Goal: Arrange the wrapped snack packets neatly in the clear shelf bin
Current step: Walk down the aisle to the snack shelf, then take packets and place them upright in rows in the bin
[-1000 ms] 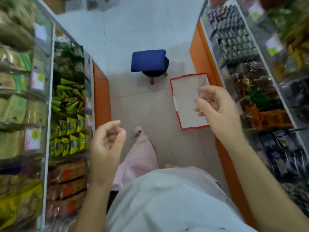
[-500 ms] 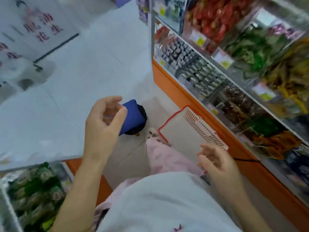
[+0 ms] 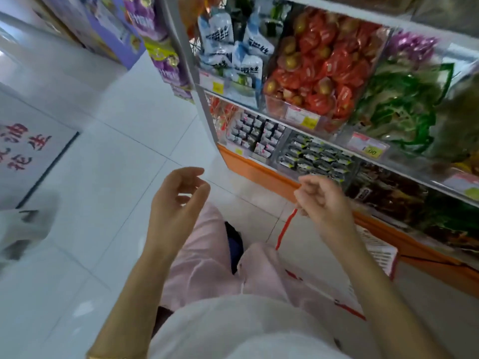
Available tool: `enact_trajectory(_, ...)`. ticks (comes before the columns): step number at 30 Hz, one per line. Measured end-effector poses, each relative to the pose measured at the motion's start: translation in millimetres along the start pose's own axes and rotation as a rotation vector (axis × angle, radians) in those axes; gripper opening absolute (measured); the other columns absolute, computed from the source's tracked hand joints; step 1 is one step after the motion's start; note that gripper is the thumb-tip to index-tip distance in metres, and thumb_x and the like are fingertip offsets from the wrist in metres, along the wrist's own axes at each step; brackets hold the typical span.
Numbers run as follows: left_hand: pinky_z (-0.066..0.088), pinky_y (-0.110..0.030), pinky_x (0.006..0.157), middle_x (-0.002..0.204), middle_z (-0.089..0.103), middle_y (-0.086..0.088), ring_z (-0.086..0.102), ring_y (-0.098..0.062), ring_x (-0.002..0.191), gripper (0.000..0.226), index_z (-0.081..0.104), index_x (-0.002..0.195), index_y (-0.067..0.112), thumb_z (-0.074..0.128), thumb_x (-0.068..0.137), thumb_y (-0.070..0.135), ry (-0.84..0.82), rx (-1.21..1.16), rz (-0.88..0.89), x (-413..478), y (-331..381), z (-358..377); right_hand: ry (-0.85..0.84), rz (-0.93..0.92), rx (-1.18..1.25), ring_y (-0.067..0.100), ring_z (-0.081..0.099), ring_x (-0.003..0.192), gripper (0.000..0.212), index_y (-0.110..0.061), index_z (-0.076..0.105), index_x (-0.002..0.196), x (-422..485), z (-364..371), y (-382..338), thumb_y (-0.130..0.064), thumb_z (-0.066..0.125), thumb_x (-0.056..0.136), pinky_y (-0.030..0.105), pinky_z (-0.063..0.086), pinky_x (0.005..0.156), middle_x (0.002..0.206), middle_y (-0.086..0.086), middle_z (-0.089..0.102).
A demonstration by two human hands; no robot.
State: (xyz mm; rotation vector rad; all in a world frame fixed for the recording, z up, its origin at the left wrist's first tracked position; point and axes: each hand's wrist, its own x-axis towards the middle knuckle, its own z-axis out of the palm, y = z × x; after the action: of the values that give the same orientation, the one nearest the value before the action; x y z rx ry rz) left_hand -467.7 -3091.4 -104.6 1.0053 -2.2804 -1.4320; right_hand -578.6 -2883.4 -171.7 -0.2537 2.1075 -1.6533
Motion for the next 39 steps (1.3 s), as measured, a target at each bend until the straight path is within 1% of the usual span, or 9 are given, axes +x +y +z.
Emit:
enact_trajectory(7, 0.043, -0.006, 0.063, 0.093, 0.062, 0.013, 0.058, 0.004, 0.077, 0.026, 0.059, 0.096, 0.036, 0.065, 0.083, 0.013, -0.289, 0.166, 0.132, 140, -92, 42, 0.087, 0.001, -0.142, 0.008, 0.059, 0.082, 0.018, -0.025, 0.058, 0.105, 106, 62, 77, -0.02, 0.06, 0.088, 0.024, 0.045, 0.072, 0.088, -0.008, 0.059)
enact_trajectory(10, 0.05, -0.024, 0.073, 0.099, 0.055, 0.012, 0.056, -0.003, 0.084, 0.026, 0.059, 0.101, 0.031, 0.067, 0.083, 0.014, -0.362, 0.304, 0.282, 216, -148, 72, 0.152, -0.049, -0.275, -0.005, 0.054, 0.079, 0.024, -0.016, 0.058, 0.113, 171, 100, 118, -0.023, 0.059, 0.089, 0.013, 0.042, 0.068, 0.087, -0.017, 0.054)
enact_trajectory(13, 0.051, -0.039, 0.084, 0.107, 0.053, 0.0, 0.054, -0.018, 0.095, 0.032, 0.063, 0.113, 0.017, 0.068, 0.081, 0.011, -0.386, 0.455, 0.467, 286, -199, 106, 0.197, -0.125, -0.33, 0.0, 0.056, 0.078, 0.027, -0.016, 0.058, 0.117, 234, 138, 156, -0.024, 0.057, 0.091, 0.019, 0.045, 0.068, 0.086, -0.017, 0.054)
enact_trajectory(17, 0.047, -0.028, 0.079, 0.116, 0.048, 0.0, 0.051, -0.014, 0.093, 0.036, 0.06, 0.117, 0.017, 0.069, 0.081, 0.013, -0.362, 0.425, 0.632, 348, -252, 144, 0.227, -0.347, -0.472, 0.017, 0.061, 0.083, 0.026, -0.011, 0.06, 0.115, 294, 175, 200, -0.018, 0.058, 0.09, 0.032, 0.05, 0.071, 0.088, -0.001, 0.062)
enact_trajectory(24, 0.045, -0.017, 0.078, 0.115, 0.04, 0.009, 0.048, -0.017, 0.105, 0.042, 0.056, 0.121, 0.017, 0.069, 0.082, 0.024, -0.305, 0.281, 0.881, 378, -313, 167, 0.43, -0.642, -0.743, 0.013, 0.054, 0.091, 0.025, -0.012, 0.065, 0.109, 323, 204, 238, -0.024, 0.063, 0.086, 0.032, 0.043, 0.08, 0.098, 0.002, 0.068)
enact_trajectory(29, 0.05, -0.037, 0.09, 0.116, 0.038, 0.008, 0.047, -0.02, 0.113, 0.05, 0.051, 0.125, 0.02, 0.07, 0.08, 0.021, -0.33, 0.234, 0.818, 379, -320, 155, 0.472, -0.607, -0.838, 0.021, 0.052, 0.099, 0.025, -0.017, 0.067, 0.108, 328, 213, 228, -0.029, 0.062, 0.086, 0.038, 0.04, 0.084, 0.101, -0.001, 0.068)
enact_trajectory(32, 0.049, -0.044, 0.093, 0.113, 0.037, 0.005, 0.048, -0.024, 0.111, 0.052, 0.05, 0.127, 0.016, 0.071, 0.079, 0.014, -0.32, 0.224, 0.861, 383, -318, 151, 0.46, -0.602, -0.936, 0.019, 0.048, 0.103, 0.023, -0.022, 0.069, 0.103, 336, 218, 224, -0.035, 0.063, 0.086, 0.031, 0.031, 0.08, 0.103, -0.004, 0.066)
enact_trajectory(37, 0.048, -0.04, 0.095, 0.114, 0.037, 0.007, 0.048, -0.023, 0.112, 0.053, 0.049, 0.128, 0.019, 0.071, 0.079, 0.015, -0.344, 0.229, 0.897, 384, -309, 149, 0.424, -0.574, -1.012, 0.01, 0.033, 0.092, 0.025, -0.024, 0.071, 0.098, 343, 225, 226, -0.042, 0.066, 0.082, 0.028, 0.02, 0.072, 0.099, -0.005, 0.064)
enact_trajectory(39, 0.047, -0.029, 0.092, 0.115, 0.037, 0.006, 0.049, -0.019, 0.109, 0.054, 0.049, 0.129, 0.019, 0.071, 0.079, 0.016, -0.349, 0.239, 0.926, 384, -305, 152, 0.424, -0.554, -1.028, 0.009, 0.029, 0.091, 0.027, -0.024, 0.07, 0.098, 346, 225, 226, -0.043, 0.067, 0.08, 0.028, 0.021, 0.073, 0.099, -0.006, 0.063)
